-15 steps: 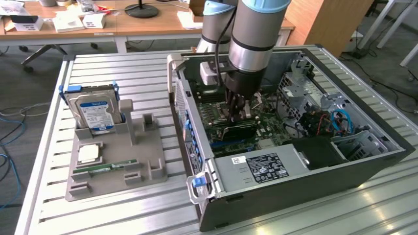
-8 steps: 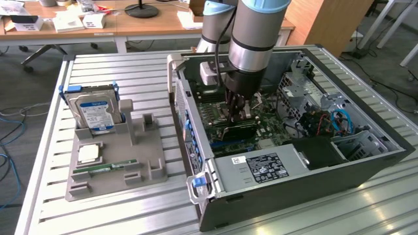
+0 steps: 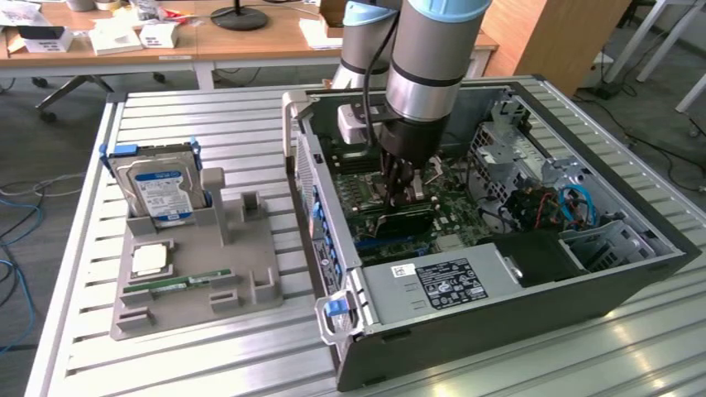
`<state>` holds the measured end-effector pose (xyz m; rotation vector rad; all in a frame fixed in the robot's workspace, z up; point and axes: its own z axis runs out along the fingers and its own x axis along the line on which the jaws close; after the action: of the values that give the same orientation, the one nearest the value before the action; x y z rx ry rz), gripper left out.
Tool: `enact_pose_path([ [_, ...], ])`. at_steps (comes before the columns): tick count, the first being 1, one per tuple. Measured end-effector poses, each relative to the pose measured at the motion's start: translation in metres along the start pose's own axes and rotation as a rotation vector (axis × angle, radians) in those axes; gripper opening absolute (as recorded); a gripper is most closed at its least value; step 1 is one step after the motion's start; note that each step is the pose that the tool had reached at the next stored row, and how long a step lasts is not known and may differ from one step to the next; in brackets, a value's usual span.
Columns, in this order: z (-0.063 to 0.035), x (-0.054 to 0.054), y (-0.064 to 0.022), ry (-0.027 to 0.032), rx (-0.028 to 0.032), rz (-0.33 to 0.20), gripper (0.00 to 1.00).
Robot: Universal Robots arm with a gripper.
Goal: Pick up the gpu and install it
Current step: 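Press down on the gpu until it lock into place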
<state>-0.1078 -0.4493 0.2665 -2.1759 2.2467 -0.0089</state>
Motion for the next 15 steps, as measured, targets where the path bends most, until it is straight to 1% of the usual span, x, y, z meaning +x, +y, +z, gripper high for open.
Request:
enact_pose_path([
  [15,0.002,0.0001,0.0022,0.0002,-0.0001,0.0,0.11],
])
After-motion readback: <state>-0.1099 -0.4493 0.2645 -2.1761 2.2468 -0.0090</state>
